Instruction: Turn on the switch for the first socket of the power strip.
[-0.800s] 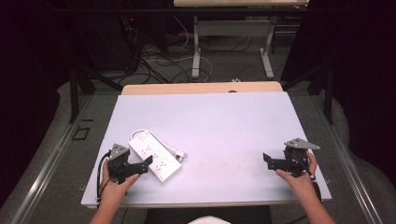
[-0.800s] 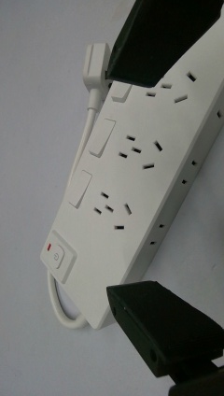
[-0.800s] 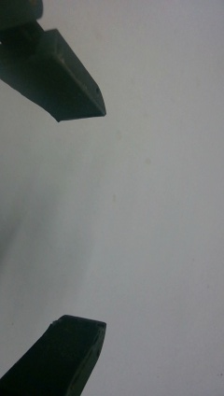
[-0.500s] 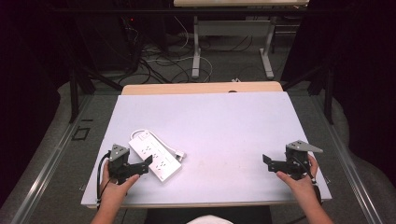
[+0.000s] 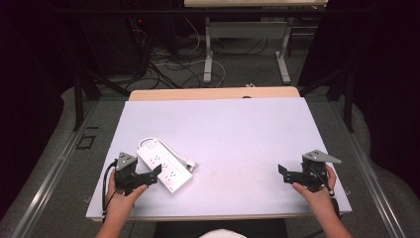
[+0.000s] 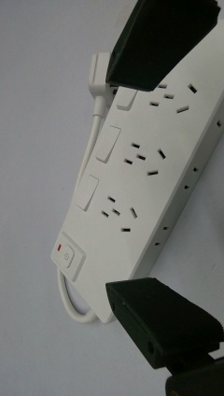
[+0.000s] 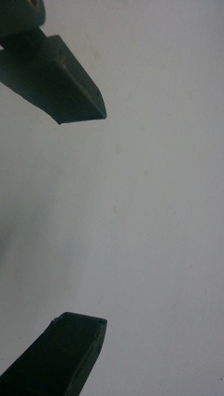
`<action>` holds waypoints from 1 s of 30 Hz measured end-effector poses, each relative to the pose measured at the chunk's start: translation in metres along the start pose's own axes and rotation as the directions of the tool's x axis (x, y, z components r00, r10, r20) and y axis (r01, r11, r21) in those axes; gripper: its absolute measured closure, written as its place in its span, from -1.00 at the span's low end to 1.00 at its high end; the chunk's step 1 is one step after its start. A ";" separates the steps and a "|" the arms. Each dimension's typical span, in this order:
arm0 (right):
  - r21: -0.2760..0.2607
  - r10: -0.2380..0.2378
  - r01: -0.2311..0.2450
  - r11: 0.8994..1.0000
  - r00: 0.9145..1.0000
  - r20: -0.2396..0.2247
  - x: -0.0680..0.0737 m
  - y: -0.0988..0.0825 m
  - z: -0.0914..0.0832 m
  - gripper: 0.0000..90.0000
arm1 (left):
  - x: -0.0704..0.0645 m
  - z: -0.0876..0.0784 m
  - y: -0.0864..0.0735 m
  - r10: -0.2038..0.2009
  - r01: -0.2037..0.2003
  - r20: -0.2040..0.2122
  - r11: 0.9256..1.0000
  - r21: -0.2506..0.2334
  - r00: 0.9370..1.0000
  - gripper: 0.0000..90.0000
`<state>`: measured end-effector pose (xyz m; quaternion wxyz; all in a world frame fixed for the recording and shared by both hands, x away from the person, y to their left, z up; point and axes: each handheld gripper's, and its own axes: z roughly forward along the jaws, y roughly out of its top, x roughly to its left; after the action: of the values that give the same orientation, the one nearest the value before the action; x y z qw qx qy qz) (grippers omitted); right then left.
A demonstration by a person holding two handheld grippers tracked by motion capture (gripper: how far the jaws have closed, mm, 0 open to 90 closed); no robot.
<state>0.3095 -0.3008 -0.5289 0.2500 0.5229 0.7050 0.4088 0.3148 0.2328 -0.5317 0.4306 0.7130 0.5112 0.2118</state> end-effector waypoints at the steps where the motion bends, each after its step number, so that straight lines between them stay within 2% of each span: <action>1: -0.004 -0.001 0.001 1.000 1.000 0.002 0.000 0.000 0.000 -0.97 | 0.000 0.000 0.001 0.002 -0.002 0.000 1.000 0.000 1.000 -0.94; 7: -0.014 -0.004 0.004 1.000 1.000 0.005 -0.001 -0.002 -0.002 -0.97 | -0.002 0.001 0.004 -0.016 0.016 0.008 1.000 0.022 1.000 -0.87; 11: -0.010 0.001 -0.001 1.000 1.000 0.003 -0.002 -0.002 -0.003 -0.97 | -0.005 0.002 0.006 0.002 -0.003 0.015 0.999 0.044 1.000 -0.81; 17: -0.001 0.006 -0.006 1.000 1.000 0.003 -0.001 -0.003 -0.002 -0.96 | -0.010 0.002 0.011 0.007 -0.009 0.033 0.996 0.087 0.999 -0.74; 22: -0.002 0.013 -0.013 1.000 1.000 0.003 -0.001 -0.003 -0.001 -0.95 | -0.014 0.003 0.013 0.009 -0.013 0.031 0.994 0.104 0.999 -0.65; 26: -0.002 0.014 -0.014 1.000 1.000 0.004 -0.001 -0.003 -0.001 -0.95 | -0.014 0.002 0.016 0.022 -0.026 0.030 0.990 0.136 0.999 -0.63; 27: 0.001 0.013 -0.013 1.000 1.000 0.008 -0.001 -0.003 -0.001 -0.95 | -0.014 0.003 0.016 0.019 -0.022 0.026 0.991 0.131 0.999 -0.62; 28: -0.002 0.013 -0.013 1.000 1.000 0.004 -0.001 -0.003 -0.001 -0.95 | -0.013 0.002 0.018 0.026 -0.031 0.033 0.987 0.158 0.999 -0.61; 29: -0.002 0.013 -0.013 1.000 1.000 0.005 0.000 -0.003 -0.001 -0.95 | -0.014 0.003 0.018 0.027 -0.030 0.027 0.989 0.145 0.999 -0.60; 30: 0.001 0.009 -0.009 1.000 1.000 0.001 -0.001 -0.003 -0.001 -0.95 | -0.014 0.003 0.019 0.031 -0.035 0.032 0.987 0.157 0.999 -0.59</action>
<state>0.3073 -0.3020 -0.5308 0.2484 0.5263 0.7027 0.4094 0.3218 0.2170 -0.5159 0.3768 0.7562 0.5081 0.1673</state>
